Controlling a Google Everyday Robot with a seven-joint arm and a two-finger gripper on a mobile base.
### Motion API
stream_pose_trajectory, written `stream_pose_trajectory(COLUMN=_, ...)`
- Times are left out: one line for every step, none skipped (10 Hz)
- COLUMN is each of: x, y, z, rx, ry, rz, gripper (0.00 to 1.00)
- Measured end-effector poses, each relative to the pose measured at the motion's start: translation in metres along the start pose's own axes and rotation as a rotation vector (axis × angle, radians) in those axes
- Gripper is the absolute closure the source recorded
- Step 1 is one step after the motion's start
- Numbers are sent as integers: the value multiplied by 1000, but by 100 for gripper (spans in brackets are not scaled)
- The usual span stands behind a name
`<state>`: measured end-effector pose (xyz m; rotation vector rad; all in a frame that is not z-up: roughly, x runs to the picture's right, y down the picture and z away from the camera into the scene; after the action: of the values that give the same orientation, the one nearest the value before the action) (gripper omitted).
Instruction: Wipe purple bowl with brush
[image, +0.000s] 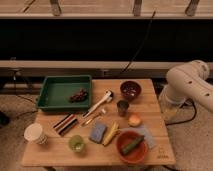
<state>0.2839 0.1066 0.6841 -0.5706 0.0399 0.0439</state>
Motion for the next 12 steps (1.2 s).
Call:
stream_pose_trajectory(x=0, y=0, z=0, rx=0, ry=0, rz=0, gripper=35)
stream_pose_trajectory(x=0, y=0, z=0, rx=0, ry=0, rz=0, gripper=35)
stream_pose_trajectory(x=0, y=0, z=0, rx=0, ry=0, rz=0, gripper=35)
stream_pose_trajectory(x=0, y=0, z=0, rx=0, ry=0, rz=0, gripper=35)
stream_pose_trajectory(x=0, y=0, z=0, rx=1, ry=-1, rz=0, gripper=35)
stream_pose_trajectory(x=-1, y=-2, z=-1, rx=8, ry=-7, rz=-9, gripper=35)
stream_pose_trajectory(x=-5, y=-7, z=-5, rx=21, ry=-22, rz=-26, gripper=35)
stream_pose_trajectory(x=-17, y=-17, z=-9, rx=36, ry=-46, rz=-51, gripper=35)
stream_pose_trajectory(x=-33, y=-30, z=-12, rx=51, ry=-72, rz=-78, gripper=35)
stream_pose_trajectory(x=-52, y=-47, z=-13, rx=67, ry=-100, rz=-105, gripper=35)
stream_pose_trajectory(x=-76, y=-70, z=-14, rx=84, ry=-128, rz=-139, gripper=35)
stream_pose_trajectory(x=-94, y=-89, z=-14, rx=96, ry=-149, rz=-167, gripper=35)
